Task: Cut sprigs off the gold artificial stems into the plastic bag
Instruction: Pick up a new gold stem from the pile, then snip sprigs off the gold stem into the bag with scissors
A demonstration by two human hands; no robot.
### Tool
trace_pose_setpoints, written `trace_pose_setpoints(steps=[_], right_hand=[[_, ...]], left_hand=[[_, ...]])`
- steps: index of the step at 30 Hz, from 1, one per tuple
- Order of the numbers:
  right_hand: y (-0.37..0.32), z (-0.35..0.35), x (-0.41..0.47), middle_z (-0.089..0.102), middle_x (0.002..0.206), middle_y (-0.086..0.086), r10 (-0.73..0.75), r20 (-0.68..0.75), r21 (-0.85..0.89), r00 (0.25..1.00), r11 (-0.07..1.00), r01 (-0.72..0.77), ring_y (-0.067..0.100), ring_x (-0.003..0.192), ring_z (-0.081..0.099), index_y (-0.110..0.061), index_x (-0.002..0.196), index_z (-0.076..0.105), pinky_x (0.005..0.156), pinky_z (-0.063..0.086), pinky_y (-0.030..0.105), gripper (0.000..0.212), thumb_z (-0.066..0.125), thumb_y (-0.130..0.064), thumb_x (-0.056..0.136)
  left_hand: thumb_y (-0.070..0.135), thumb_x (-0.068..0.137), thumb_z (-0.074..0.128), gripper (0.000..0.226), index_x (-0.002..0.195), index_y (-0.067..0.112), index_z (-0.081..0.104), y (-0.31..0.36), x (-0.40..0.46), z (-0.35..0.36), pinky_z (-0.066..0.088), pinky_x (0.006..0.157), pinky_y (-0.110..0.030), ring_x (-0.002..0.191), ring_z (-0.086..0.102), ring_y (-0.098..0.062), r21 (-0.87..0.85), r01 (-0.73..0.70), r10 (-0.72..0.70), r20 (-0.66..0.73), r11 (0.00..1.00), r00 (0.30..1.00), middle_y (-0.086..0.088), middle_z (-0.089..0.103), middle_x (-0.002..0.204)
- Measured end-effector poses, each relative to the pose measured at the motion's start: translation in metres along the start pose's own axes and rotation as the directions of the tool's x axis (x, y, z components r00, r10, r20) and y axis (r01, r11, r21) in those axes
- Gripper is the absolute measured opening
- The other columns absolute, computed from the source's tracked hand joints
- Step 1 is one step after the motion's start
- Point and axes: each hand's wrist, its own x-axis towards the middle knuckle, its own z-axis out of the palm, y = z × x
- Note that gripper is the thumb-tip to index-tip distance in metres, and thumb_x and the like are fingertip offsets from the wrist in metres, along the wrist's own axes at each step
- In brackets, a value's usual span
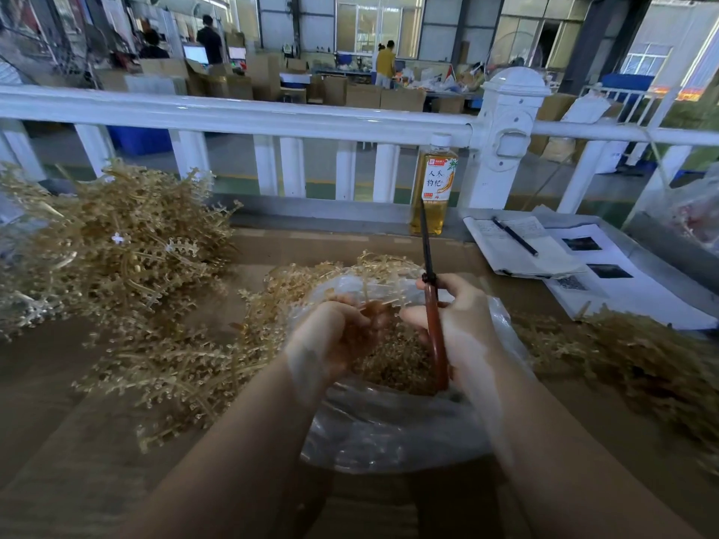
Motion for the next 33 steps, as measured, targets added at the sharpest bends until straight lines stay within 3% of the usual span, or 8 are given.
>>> trace_pose_setpoints(steps=[2,4,9,14,21,24,28,33], right_hand=[[-0.001,-0.001,-0.002,0.06,0.069,0.005,-0.017,0.03,-0.038,0.999,0.999,0.019,0.001,0.036,0.051,-0.021,0.104,0.061,0.037,0.038,0.016,0.043,0.071,0.008,0.075],[-0.001,-0.001,-0.004,0.061,0.069,0.004,-0.046,0.057,-0.07,0.997,0.996,0.049,0.0,0.036,0.05,-0.024,0.092,0.062,0.037,0.038,0.016,0.038,0.07,0.009,0.075],[-0.003,-0.001,-0.005,0.059,0.066,0.004,-0.024,0.084,-0.044,0.996,0.999,0.028,0.0,0.034,0.05,-0.025,0.091,0.061,0.035,0.037,0.015,0.041,0.07,0.011,0.073],[0.001,-0.001,-0.003,0.066,0.078,0.001,-0.043,0.093,-0.07,0.995,0.996,0.05,-0.001,0.038,0.052,-0.026,0.095,0.063,0.039,0.039,0.015,0.042,0.075,0.007,0.071],[0.005,-0.002,0.001,0.064,0.069,-0.004,-0.106,0.093,-0.136,0.99,0.984,0.119,-0.002,0.045,0.056,-0.023,0.094,0.065,0.045,0.042,0.013,0.033,0.078,-0.002,0.072],[0.008,-0.001,0.002,0.064,0.067,-0.004,-0.156,0.119,-0.145,0.981,0.974,0.173,-0.002,0.047,0.057,-0.021,0.093,0.066,0.047,0.041,0.011,0.031,0.076,0.001,0.074],[0.014,0.002,0.002,0.067,0.072,-0.01,-0.245,0.12,-0.215,0.962,0.94,0.266,-0.001,0.067,0.064,-0.031,0.087,0.061,0.061,0.045,0.007,0.03,0.079,-0.01,0.076],[0.022,0.004,-0.003,0.068,0.085,-0.011,-0.29,0.162,-0.363,0.943,0.871,0.33,0.007,0.086,0.064,-0.03,0.1,0.061,0.082,0.051,0.031,0.027,0.073,-0.043,0.08]], left_hand=[[-0.012,0.08,0.041,0.02,0.083,0.001,0.056,0.002,-0.003,-0.001,0.052,0.062,-0.026,0.062,0.058,-0.019,0.098,-0.01,0.006,0.04,0.995,0.999,-0.01,0.062,0.069],[-0.008,0.081,0.05,0.015,0.076,0.002,0.06,0.004,-0.003,0.0,0.053,0.064,-0.026,0.058,0.059,-0.016,0.145,-0.013,0.006,0.046,0.989,0.999,-0.006,0.063,0.063],[-0.009,0.08,0.061,0.01,0.079,0.001,0.061,-0.001,0.003,0.0,0.054,0.057,-0.019,0.062,0.06,-0.013,0.133,0.026,-0.029,0.018,0.991,0.999,-0.006,0.063,0.066],[-0.004,0.078,0.067,0.008,0.082,0.002,0.064,-0.007,0.008,-0.004,0.047,0.043,-0.018,0.047,0.059,-0.01,0.206,0.008,-0.006,-0.007,0.978,1.0,-0.004,0.065,0.06],[0.001,0.077,0.071,0.016,0.065,0.01,0.066,-0.016,0.013,-0.006,0.047,0.046,-0.021,0.05,0.061,-0.01,0.195,-0.096,0.094,0.018,0.976,0.995,-0.002,0.065,0.06],[0.0,0.076,0.069,0.018,0.067,0.007,0.056,-0.016,0.011,-0.005,0.049,0.047,-0.021,0.051,0.059,-0.014,0.144,-0.103,0.089,0.096,0.984,0.991,-0.007,0.061,0.061],[-0.012,0.077,0.063,0.03,0.062,0.008,0.047,-0.016,0.013,-0.006,0.053,0.05,-0.021,0.06,0.066,-0.017,-0.033,-0.126,0.125,-0.008,0.992,0.992,-0.008,0.063,0.065],[-0.011,0.069,0.063,0.031,0.063,0.011,0.043,-0.014,0.017,-0.008,0.059,0.062,-0.028,0.067,0.07,-0.018,-0.233,-0.131,0.123,-0.049,0.964,0.991,-0.007,0.068,0.069]])
